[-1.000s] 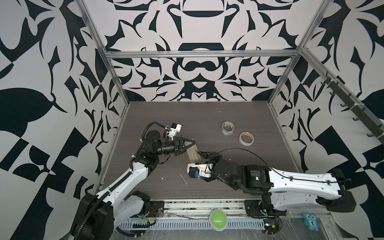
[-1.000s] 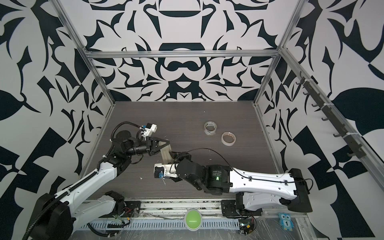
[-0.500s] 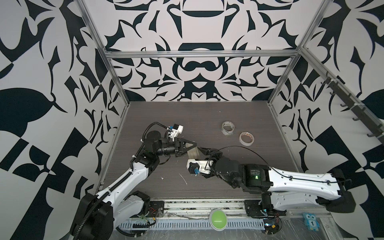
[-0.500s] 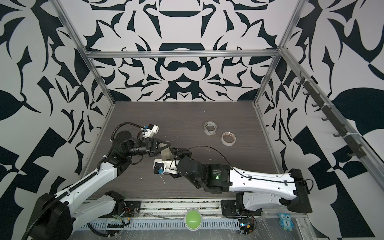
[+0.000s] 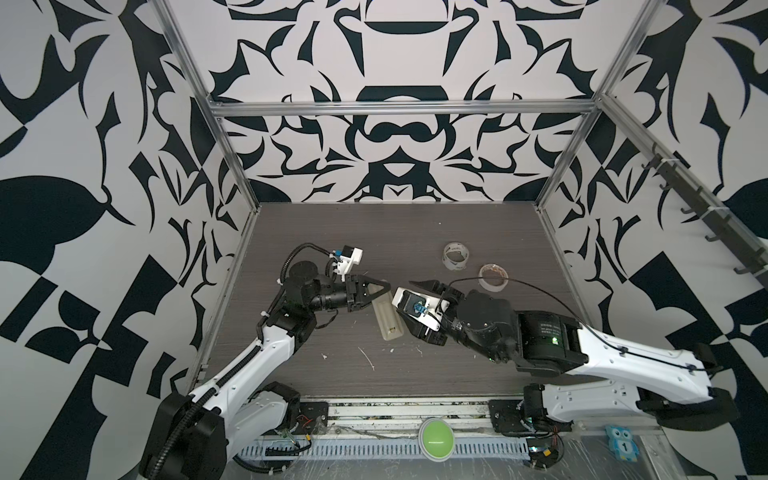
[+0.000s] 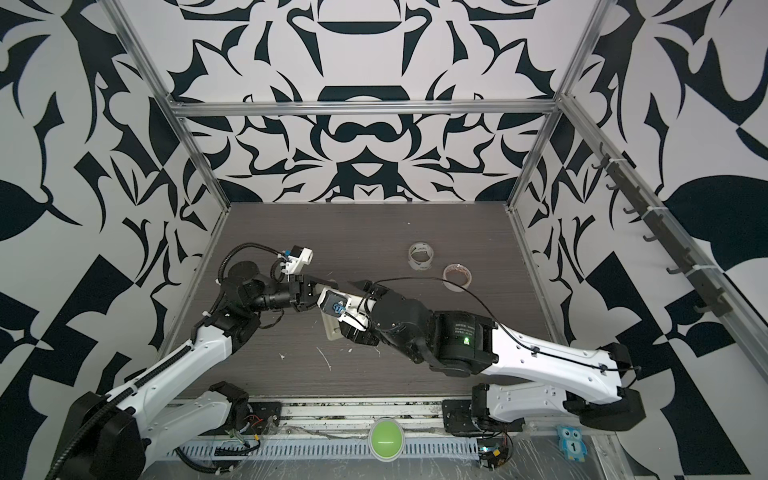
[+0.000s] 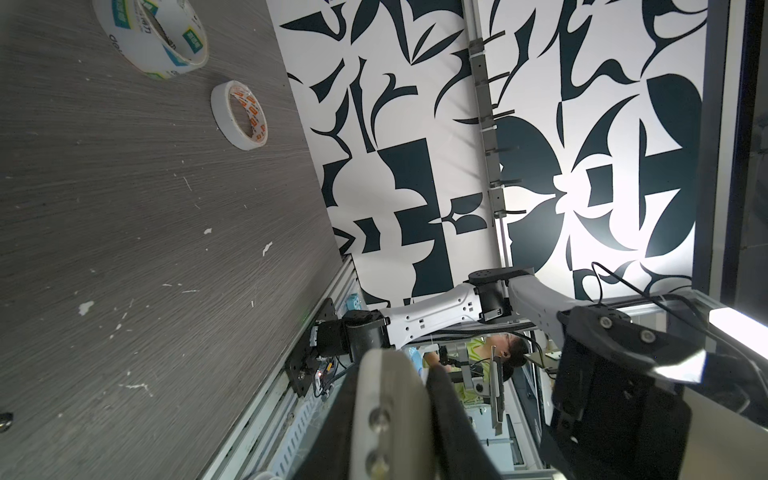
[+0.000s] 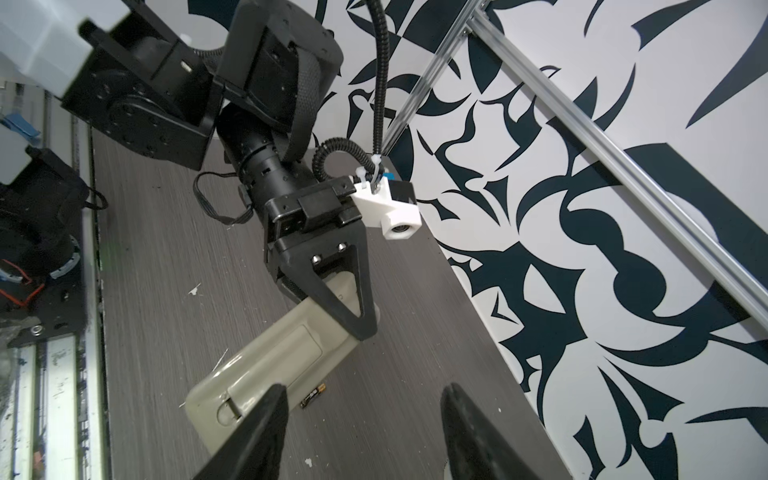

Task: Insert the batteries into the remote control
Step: 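Lift the right gripper off the remote and draw it back, opening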

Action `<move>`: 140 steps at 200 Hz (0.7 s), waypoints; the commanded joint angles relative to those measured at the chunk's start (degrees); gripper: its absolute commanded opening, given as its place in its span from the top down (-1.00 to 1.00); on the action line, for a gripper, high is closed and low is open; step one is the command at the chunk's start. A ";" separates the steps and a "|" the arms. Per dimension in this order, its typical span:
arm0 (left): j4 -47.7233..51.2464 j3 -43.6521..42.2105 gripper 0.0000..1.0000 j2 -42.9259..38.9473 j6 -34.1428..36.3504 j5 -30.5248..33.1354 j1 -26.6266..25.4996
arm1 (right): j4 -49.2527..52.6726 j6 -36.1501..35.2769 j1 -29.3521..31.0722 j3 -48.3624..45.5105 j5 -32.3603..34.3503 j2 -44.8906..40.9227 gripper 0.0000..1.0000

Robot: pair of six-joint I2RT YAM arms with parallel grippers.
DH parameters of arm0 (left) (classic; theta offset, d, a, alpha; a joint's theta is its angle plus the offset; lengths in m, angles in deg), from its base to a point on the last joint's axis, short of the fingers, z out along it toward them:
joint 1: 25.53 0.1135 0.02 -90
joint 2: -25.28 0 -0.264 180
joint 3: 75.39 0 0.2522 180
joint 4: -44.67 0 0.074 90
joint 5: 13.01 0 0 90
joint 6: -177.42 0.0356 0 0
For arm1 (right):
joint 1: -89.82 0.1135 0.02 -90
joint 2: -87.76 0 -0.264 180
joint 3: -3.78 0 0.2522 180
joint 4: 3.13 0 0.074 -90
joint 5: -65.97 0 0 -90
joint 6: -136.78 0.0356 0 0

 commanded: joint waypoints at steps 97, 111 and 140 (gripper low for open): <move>-1.20 1.38 1.00 -0.83 8.68 -0.53 4.69 | -16.57 24.06 -33.63 -6.90 -67.84 -7.80 -0.24; -5.28 0.61 1.00 -0.20 6.71 -1.74 5.73 | -21.11 27.21 -37.13 -7.67 -75.71 -6.91 -0.24; -9.77 0.09 1.00 0.22 4.99 -3.21 6.99 | -26.72 30.82 -40.58 -7.77 -85.31 -4.87 -0.23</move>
